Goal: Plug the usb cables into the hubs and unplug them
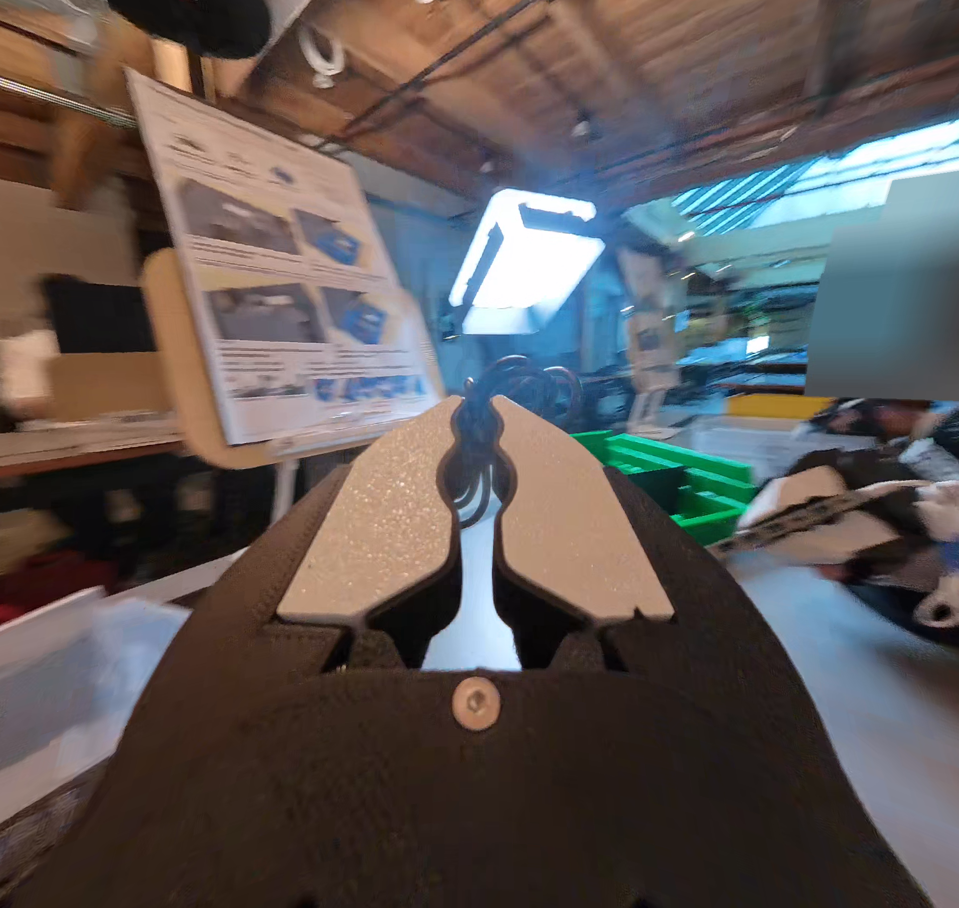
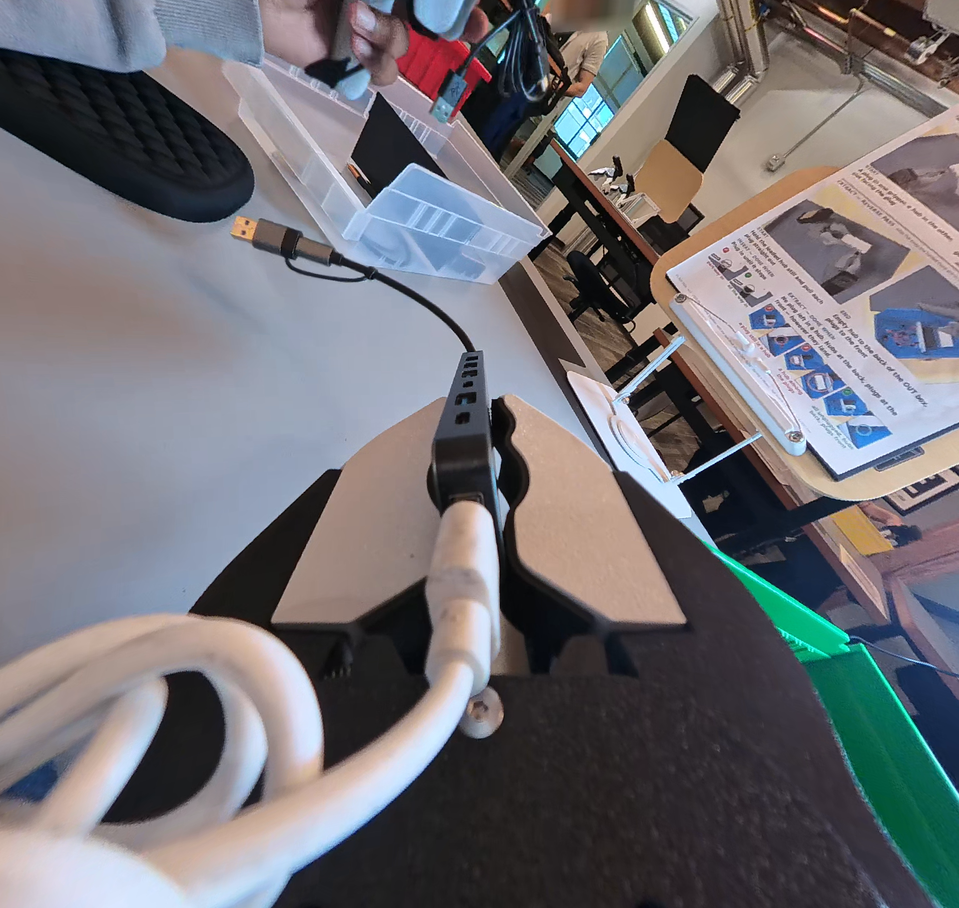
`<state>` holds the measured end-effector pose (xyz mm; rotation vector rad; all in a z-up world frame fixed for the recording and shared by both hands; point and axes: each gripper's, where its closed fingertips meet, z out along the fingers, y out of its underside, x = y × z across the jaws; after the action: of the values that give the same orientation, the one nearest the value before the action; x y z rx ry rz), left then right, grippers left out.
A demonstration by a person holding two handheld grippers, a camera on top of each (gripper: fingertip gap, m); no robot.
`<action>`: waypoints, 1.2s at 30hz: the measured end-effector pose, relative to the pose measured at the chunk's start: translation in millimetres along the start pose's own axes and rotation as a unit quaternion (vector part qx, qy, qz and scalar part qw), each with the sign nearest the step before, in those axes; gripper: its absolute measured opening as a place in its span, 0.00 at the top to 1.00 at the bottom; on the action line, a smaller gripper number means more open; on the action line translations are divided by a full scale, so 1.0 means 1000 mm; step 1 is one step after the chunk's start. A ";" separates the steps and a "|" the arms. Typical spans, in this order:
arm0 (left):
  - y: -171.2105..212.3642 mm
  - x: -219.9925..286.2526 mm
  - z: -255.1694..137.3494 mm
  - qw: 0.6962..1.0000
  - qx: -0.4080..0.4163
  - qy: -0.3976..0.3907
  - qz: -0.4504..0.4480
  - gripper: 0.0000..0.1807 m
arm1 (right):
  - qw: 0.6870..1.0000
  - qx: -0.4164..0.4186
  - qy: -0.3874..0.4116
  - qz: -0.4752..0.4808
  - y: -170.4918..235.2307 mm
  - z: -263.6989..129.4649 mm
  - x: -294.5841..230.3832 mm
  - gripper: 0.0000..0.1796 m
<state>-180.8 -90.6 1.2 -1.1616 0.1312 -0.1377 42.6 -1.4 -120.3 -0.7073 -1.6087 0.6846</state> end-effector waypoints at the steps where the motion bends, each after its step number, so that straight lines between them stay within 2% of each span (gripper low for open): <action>1: 0.000 0.011 0.002 0.999 0.014 0.032 -0.029 0.97 | 1.000 0.001 0.002 0.001 -0.001 -0.001 0.001 0.94; 5: -0.001 0.048 0.013 0.985 0.046 0.119 -0.119 0.97 | 1.000 0.007 0.011 0.008 -0.002 -0.003 0.007 0.94; 9: 0.009 0.078 0.027 0.969 0.049 0.144 -0.194 0.97 | 0.999 0.011 0.026 0.022 -0.002 -0.005 0.015 0.94; 11: 0.025 0.084 0.037 0.964 0.028 0.123 -0.234 0.97 | 0.999 0.008 0.034 0.039 0.001 -0.006 0.020 0.94; 15: 0.071 0.074 0.047 0.942 -0.042 0.025 -0.331 0.97 | 0.995 0.005 0.040 0.090 0.009 -0.006 0.029 0.93; 19: 0.099 0.064 0.045 0.922 -0.091 -0.003 -0.377 0.97 | 0.992 0.006 0.041 0.118 0.015 -0.007 0.034 0.94; 24: 0.113 0.060 0.042 0.924 -0.129 -0.021 -0.359 0.97 | 0.989 -0.003 0.042 0.138 0.021 -0.007 0.038 0.93; 28: 0.105 0.071 0.045 0.947 -0.134 0.004 -0.292 0.96 | 0.990 -0.015 0.044 0.133 0.026 -0.006 0.038 0.93; 32: 0.094 0.101 0.049 0.965 -0.134 0.083 -0.208 0.96 | 0.990 -0.017 0.044 0.135 0.027 -0.006 0.038 0.93; 36: 0.092 0.159 0.043 0.966 -0.142 0.211 -0.055 0.96 | 0.990 -0.021 0.046 0.132 0.030 -0.006 0.039 0.93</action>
<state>-13.6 -43.7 -71.4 -1.4129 0.4749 -0.4783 45.5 47.5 -117.7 -0.9809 -1.4630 0.7983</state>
